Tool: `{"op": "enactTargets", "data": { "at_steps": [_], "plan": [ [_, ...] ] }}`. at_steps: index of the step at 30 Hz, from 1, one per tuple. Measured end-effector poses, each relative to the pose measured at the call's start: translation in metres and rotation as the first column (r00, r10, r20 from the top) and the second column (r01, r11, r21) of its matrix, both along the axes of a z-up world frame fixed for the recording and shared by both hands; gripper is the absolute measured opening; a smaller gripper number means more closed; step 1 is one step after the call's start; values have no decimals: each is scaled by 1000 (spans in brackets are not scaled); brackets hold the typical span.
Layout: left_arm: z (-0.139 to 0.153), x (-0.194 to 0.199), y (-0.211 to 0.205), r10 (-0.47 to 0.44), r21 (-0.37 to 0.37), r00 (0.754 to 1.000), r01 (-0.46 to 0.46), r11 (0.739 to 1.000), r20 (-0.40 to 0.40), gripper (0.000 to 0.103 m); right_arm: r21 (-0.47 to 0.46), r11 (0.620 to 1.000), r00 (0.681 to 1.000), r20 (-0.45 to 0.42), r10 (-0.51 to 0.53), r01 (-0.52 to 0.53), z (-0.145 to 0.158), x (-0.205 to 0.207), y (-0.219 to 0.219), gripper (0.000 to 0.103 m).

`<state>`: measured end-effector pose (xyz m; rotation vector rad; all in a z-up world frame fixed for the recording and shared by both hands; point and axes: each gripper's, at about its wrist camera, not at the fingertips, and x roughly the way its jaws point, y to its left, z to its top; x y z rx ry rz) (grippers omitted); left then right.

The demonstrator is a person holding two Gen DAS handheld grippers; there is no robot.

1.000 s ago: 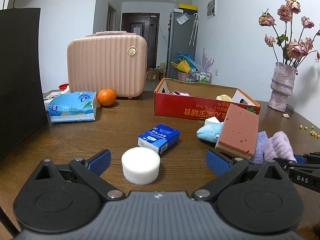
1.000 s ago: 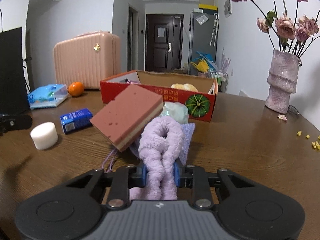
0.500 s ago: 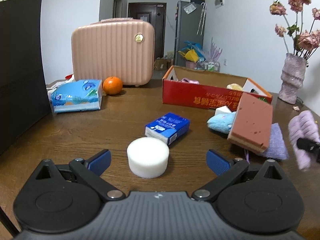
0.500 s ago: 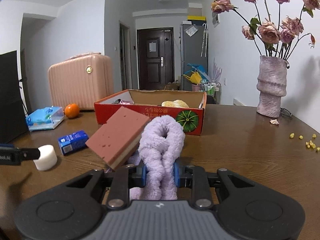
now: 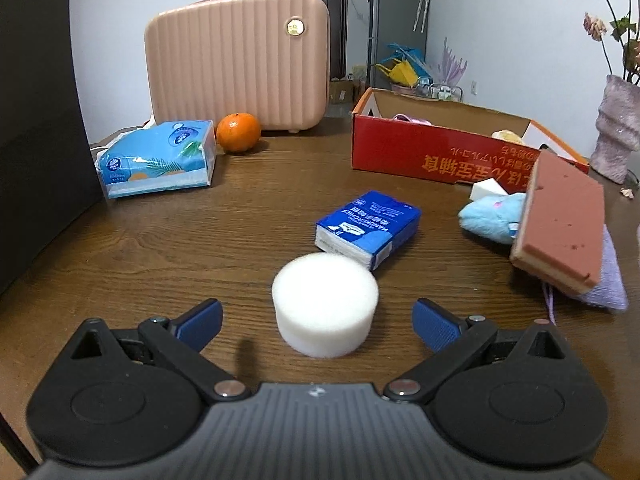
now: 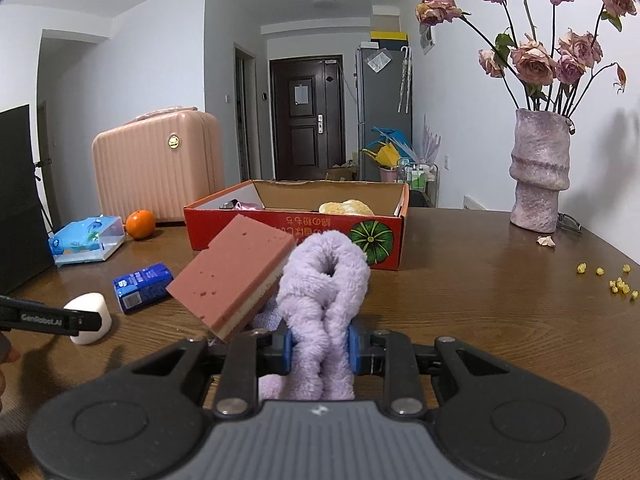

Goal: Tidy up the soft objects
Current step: 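Grasp the lilac fuzzy towel with the right gripper and lift it, then close the left gripper on the white round sponge while the right gripper holds the towel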

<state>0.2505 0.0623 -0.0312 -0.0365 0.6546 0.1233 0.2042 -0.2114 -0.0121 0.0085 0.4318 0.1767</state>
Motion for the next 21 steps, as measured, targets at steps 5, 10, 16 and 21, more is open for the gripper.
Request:
{"op": "enactTargets", "data": {
  "at_steps": [5, 10, 16, 21],
  "plan": [
    [-4, 9, 4, 11, -3, 1000, -11, 1000, -10, 98, -6, 1000, 1000, -6, -1, 1, -1, 2, 1, 25],
    [-7, 16, 4, -13, -10, 999, 12, 1000, -29, 84, -7, 1000, 1000, -9, -3, 3, -2, 2, 0, 25],
    [-9, 20, 4, -49, -33, 998, 48, 998, -33, 60, -11, 1000, 1000, -13, -2, 2, -2, 3, 1, 25],
    [-6, 15, 0, -82, -30, 997, 82, 996, -7, 58, -11, 1000, 1000, -11, -2, 2, -2, 3, 1, 25]
  ]
}}
